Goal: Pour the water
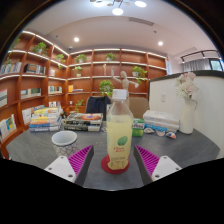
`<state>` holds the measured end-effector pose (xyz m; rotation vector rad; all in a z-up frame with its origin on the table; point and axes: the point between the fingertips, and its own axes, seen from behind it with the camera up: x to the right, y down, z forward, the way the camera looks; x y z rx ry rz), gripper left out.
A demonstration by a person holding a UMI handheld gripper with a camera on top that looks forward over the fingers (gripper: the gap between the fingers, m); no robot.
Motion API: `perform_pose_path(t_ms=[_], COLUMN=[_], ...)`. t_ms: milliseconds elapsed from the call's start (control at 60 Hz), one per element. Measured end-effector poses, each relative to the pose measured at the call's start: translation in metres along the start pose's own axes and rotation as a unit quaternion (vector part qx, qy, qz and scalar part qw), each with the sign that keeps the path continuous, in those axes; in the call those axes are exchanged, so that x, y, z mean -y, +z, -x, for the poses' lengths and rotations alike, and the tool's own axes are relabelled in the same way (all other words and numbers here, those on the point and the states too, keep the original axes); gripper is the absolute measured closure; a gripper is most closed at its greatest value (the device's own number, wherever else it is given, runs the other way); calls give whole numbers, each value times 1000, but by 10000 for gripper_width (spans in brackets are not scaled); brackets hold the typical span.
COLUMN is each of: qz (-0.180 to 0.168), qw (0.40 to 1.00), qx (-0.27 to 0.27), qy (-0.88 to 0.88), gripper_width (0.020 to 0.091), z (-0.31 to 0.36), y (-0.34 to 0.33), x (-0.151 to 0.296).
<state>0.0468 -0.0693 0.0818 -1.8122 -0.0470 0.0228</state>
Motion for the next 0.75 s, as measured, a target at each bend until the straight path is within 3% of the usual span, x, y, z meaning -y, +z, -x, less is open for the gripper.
perform_pose_path(t_ms=[267, 750], qz=[-14, -49], qw=[1000, 999], qx=[-20, -21], qy=[19, 11], gripper_width=[291, 290], z=[15, 28], y=[-56, -90], x=[18, 48])
